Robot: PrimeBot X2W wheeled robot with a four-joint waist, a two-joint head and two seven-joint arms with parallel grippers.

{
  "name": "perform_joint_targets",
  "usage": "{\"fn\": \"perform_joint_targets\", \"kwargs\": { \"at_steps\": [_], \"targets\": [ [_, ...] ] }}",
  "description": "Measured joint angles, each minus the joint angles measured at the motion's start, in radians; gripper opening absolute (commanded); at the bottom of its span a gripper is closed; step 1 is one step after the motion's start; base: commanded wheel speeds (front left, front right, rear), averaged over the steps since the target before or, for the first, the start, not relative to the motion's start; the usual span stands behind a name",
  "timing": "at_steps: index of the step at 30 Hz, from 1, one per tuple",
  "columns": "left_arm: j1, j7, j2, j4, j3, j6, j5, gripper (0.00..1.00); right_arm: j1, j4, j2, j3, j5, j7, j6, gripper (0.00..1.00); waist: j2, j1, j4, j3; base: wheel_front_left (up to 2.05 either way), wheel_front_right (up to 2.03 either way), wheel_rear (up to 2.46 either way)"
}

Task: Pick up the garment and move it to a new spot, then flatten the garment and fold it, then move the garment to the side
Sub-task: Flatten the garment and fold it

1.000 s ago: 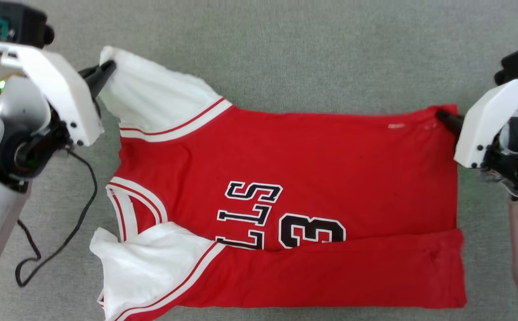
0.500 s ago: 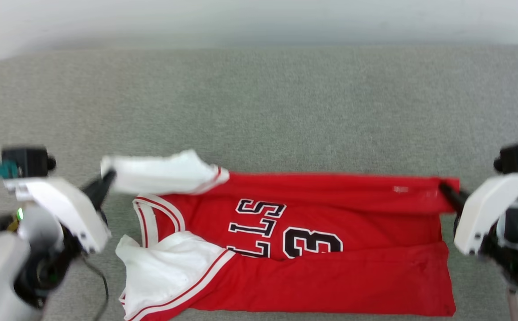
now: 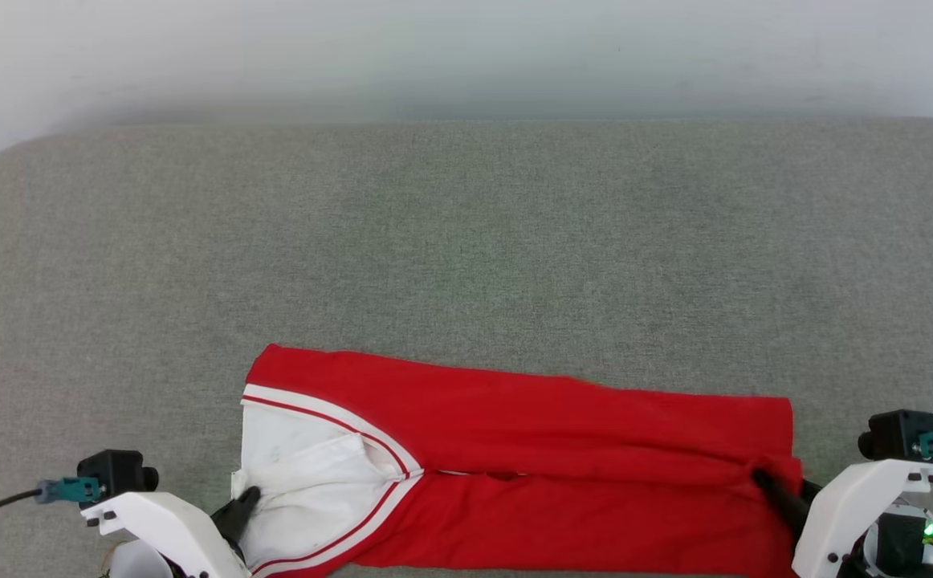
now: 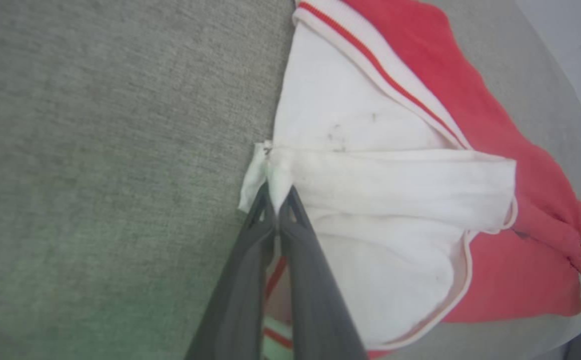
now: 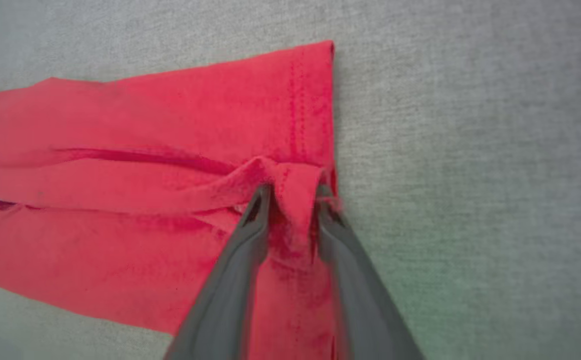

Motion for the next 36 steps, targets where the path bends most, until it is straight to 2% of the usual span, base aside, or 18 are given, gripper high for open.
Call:
{"fn": "perform_joint_targets", "kwargs": {
  "at_steps": [4,10,14,17,22,25,30,36],
  "targets": [
    [-0.005,-0.057,-0.021,0.030,-0.011,-0.008,0.044,1.00,0.023,-0.004,-0.001,0.012,0.010,-0.040,0.000,1.00,0.0000,0.0000,-0.006,-0.012,0.00,0.00,0.00],
    [-0.034,-0.230,-0.049,0.022,0.000,0.010,0.146,1.00,0.035,-0.082,-0.021,0.015,0.026,-0.064,0.000,1.00,0.0000,0.0000,-0.021,-0.038,0.00,0.00,0.00],
    [-0.044,-0.337,-0.062,-0.013,0.006,0.021,0.215,1.00,0.034,-0.124,-0.031,-0.021,0.035,-0.021,0.000,1.00,0.0000,0.0000,-0.030,-0.066,0.00,0.00,0.00],
    [-0.049,-0.394,-0.077,-0.050,0.011,0.042,0.276,1.00,0.025,-0.132,-0.040,-0.077,0.043,0.052,0.000,1.00,0.0000,0.0000,-0.030,-0.086,0.00,0.00,0.00],
    [-0.059,-0.423,-0.109,-0.114,0.031,0.074,0.410,1.00,0.002,-0.106,-0.040,-0.151,0.031,0.201,0.000,1.00,0.0000,0.0001,0.000,-0.100,0.00,0.00,0.00],
    [-0.062,-0.424,-0.129,-0.163,0.059,0.090,0.508,1.00,-0.007,-0.092,-0.030,-0.166,0.016,0.252,0.000,1.00,0.0000,0.0001,0.026,-0.097,0.00,0.00,0.00],
    [-0.040,-0.426,-0.163,-0.225,0.096,0.098,0.643,1.00,-0.027,-0.059,0.004,-0.160,0.004,0.290,0.000,1.00,0.0000,0.0001,0.065,-0.069,0.00,0.00,0.00],
    [-0.030,-0.427,-0.196,-0.244,0.121,0.074,0.713,1.00,-0.059,0.031,0.026,-0.153,0.002,0.308,0.000,1.00,0.0000,0.0003,0.101,-0.025,0.00,0.00,0.00]
  ]
}}
